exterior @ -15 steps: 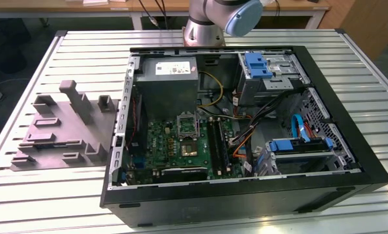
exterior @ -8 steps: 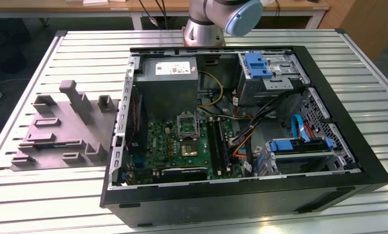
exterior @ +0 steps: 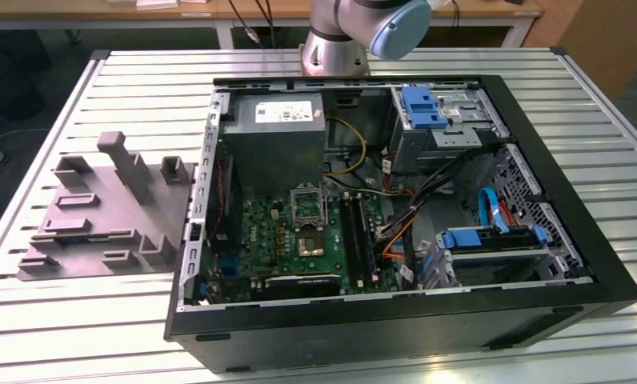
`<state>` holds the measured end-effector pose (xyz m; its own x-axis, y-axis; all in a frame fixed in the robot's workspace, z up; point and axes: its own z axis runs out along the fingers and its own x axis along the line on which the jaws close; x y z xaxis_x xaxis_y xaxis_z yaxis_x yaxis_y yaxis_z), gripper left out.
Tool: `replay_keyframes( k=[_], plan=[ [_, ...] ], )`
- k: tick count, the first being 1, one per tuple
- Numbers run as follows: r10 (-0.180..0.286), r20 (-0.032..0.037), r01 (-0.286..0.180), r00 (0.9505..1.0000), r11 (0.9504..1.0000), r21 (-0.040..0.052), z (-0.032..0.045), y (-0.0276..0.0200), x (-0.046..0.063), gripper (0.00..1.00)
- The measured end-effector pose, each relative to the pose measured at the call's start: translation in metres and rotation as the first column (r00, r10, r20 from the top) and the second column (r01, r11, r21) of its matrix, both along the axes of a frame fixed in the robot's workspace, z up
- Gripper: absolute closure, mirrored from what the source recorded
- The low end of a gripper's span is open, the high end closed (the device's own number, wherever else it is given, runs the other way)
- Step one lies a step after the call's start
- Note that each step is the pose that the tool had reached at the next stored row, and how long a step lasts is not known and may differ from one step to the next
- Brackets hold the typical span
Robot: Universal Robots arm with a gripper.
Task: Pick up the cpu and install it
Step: 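Pick up the cpu and move it towards the insertion slot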
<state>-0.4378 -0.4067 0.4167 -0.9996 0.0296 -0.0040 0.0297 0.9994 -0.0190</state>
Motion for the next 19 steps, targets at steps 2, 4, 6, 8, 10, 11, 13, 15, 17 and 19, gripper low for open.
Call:
replay_keyframes(
  k=[2,4,6,8,10,11,13,15,17,19],
  plan=[
    [0.0,0.0,0.0,1.0,1.0,0.0,0.0,0.0,0.0002,0.53],
    [0.0,0.0,0.0,1.0,1.0,0.0,0.0,0.0,0.0004,0.53],
    [0.0,0.0,0.0,1.0,1.0,0.0,0.0,0.0,0.0009,0.53],
    [0.0,-0.0001,0.0,1.0,1.0,0.0,0.0,0.0,0.001,0.53],
    [0.0,0.0,0.0,1.0,1.0,0.0,0.0,0.0,0.0013,0.53],
    [0.0,0.0001,0.0,1.0,1.0,0.0,0.0,0.0,0.0015,0.53],
    [0.0,0.0,0.0,1.0,1.0,0.0,0.0,0.0,0.0019,0.53],
    [0.0,0.0,0.0,1.0,1.0,0.0,0.0,0.0,0.0025,0.53],
    [0.0,0.0,0.0,1.0,1.0,0.0,0.0,0.0,0.0027,0.53],
    [0.0,-0.0001,0.0,1.0,1.0,0.0,0.0,0.0,0.003,0.53]
  ],
)
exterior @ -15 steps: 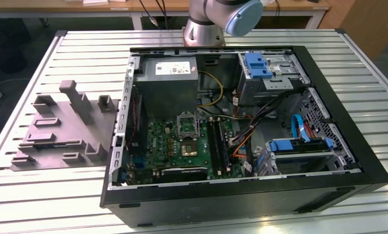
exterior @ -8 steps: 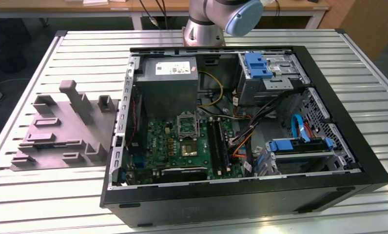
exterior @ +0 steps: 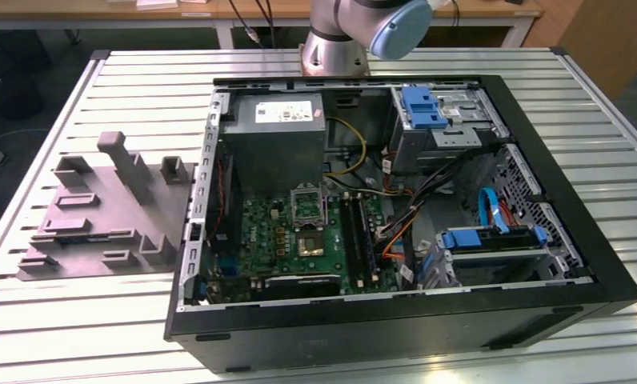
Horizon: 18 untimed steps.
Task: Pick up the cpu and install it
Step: 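Pick up the cpu and move it towards the insertion slot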
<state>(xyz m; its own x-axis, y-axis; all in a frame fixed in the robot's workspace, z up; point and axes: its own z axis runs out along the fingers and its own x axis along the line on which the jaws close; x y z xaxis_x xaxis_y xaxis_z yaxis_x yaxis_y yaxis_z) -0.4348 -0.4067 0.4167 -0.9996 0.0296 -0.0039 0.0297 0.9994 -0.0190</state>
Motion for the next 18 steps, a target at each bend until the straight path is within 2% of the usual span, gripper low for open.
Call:
replay_keyframes(
  k=[18],
  plan=[
    [0.0,0.0001,0.0,1.0,1.0,0.0,0.0,0.0,0.0037,0.53]
  ],
)
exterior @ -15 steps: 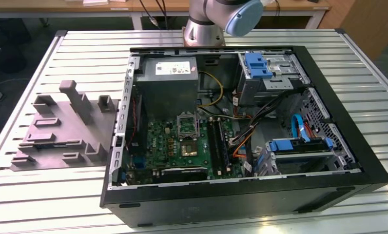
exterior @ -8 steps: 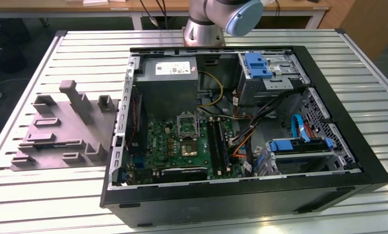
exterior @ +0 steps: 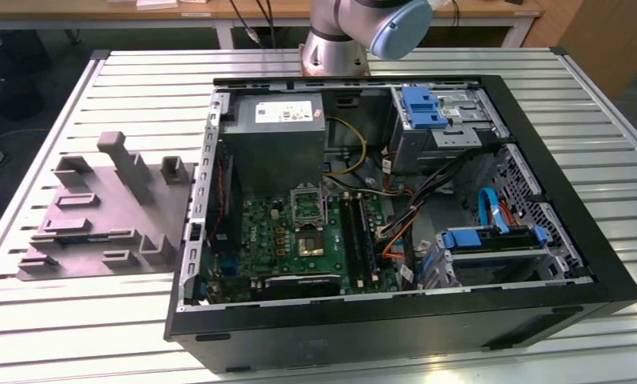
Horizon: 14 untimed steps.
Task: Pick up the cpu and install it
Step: 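Pick up the cpu and move it towards the insertion slot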
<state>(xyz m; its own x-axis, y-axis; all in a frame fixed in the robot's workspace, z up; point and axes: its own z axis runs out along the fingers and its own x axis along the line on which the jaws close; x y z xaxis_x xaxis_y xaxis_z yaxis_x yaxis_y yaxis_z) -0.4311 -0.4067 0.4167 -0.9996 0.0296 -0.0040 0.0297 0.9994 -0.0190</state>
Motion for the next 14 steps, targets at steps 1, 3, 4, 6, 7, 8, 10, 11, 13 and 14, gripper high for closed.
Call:
replay_keyframes(
  k=[1,3,4,6,7,8,10,11,13,14],
  plan=[
    [0.0,0.0,0.0,1.0,1.0,0.0,0.0,0.0,0.0001,0.53],
    [0.0,0.0,0.0,1.0,1.0,0.0,0.0,0.0,0.0002,0.53],
    [0.0,0.0,0.0,1.0,1.0,0.0,0.0,0.0,0.0009,0.53],
    [0.0,0.0,0.0,1.0,1.0,0.0,0.0,0.0,0.0011,0.53],
    [0.0,0.0,0.0,1.0,1.0,0.0,0.0,0.0,0.0011,0.53],
    [0.0,-0.0001,0.0,1.0,1.0,0.0,0.0,0.0,0.0014,0.53],
    [0.0,0.0,0.0,1.0,1.0,0.0,0.0,0.0,0.0016,0.53],
    [0.0,0.0,0.0,1.0,1.0,0.0,0.0,0.0,0.0018,0.53],
    [0.0,0.0,0.0,1.0,1.0,0.0,0.0,0.0,0.0019,0.53],
    [0.0,0.0,0.0,1.0,1.0,0.0,0.0,0.0,0.0021,0.53]
  ],
)
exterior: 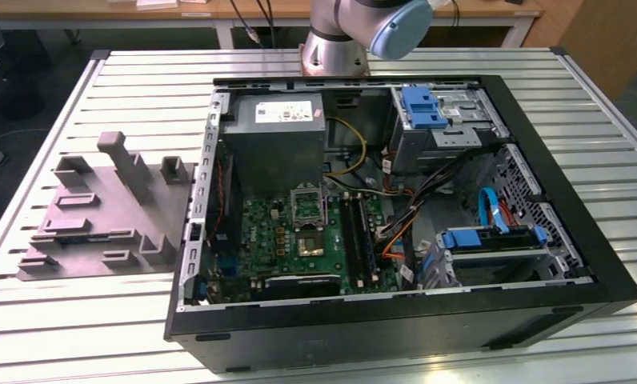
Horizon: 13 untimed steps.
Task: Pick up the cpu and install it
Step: 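Pick up the cpu and move it towards the insertion slot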
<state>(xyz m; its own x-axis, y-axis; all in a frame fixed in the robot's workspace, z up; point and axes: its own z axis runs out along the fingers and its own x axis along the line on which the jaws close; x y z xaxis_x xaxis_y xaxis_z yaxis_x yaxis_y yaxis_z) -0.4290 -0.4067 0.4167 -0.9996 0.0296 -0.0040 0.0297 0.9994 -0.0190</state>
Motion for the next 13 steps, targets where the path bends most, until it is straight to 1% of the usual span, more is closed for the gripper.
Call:
replay_keyframes(
  k=[13],
  plan=[
    [0.0,0.0,0.0,1.0,1.0,0.0001,0.0,0.0,0.0027,0.53]
  ],
)
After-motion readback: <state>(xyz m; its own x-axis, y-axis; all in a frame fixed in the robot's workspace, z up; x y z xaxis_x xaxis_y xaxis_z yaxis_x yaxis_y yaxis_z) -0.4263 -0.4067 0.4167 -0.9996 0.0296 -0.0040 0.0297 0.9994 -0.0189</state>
